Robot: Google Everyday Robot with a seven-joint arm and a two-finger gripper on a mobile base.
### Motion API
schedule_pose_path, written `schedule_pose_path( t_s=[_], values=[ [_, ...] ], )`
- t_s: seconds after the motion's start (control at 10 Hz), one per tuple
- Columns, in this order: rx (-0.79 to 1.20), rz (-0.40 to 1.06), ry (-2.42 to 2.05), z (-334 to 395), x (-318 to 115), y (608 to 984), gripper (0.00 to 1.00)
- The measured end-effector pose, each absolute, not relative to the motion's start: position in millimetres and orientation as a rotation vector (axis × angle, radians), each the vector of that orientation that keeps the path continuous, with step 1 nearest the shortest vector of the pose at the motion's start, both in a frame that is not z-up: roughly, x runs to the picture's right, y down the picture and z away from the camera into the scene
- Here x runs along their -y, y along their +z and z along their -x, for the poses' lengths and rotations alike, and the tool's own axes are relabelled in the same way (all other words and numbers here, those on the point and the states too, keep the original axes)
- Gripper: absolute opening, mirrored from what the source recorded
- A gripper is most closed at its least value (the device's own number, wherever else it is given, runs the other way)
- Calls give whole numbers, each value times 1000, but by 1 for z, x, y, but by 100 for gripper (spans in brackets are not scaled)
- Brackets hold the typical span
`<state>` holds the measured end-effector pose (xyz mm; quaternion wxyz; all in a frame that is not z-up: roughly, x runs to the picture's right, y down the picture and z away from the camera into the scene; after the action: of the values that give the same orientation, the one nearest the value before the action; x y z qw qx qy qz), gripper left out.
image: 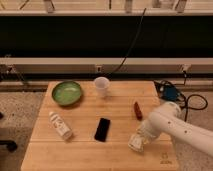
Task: Place the white sponge in the ceramic cup
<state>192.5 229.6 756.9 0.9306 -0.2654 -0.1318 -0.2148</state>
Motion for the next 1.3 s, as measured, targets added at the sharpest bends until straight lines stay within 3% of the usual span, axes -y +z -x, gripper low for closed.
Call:
schedule_pose_path(
  t_s=[0.4,1.3],
  values=[
    [238,470,-470,-177,-175,751,0],
    [242,406,-513,-126,-72,786,0]
  ],
)
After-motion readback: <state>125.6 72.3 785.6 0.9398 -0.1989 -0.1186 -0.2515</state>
